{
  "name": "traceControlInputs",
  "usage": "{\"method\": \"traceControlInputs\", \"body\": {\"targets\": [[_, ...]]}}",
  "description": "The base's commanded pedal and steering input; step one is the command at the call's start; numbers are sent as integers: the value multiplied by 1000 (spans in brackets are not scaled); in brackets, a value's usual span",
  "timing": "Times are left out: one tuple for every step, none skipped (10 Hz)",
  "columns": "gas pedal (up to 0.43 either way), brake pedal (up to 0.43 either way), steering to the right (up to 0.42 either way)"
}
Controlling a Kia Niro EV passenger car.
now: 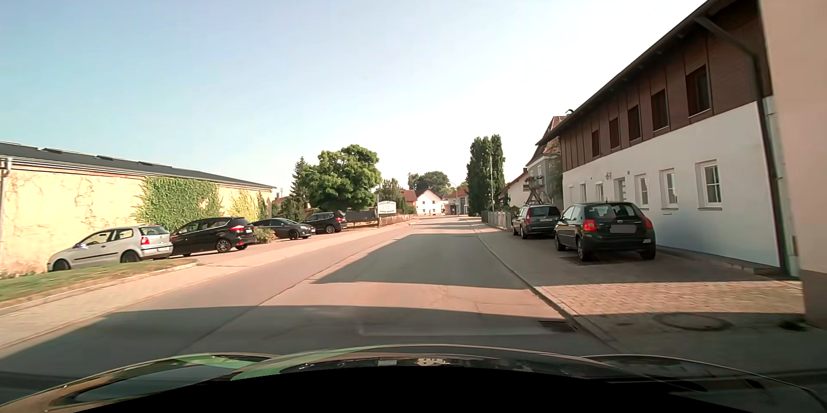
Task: Follow the waypoints while adhering to traffic rules and regulations
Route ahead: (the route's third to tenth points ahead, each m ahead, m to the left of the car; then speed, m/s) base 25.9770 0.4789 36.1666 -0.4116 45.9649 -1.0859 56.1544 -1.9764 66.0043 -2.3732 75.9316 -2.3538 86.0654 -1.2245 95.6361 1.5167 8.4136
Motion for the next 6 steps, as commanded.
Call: {"method": "traceControlInputs", "body": {"targets": [[248,0,27],[248,0,24],[240,0,22],[220,0,21],[209,0,22],[209,0,22]]}}
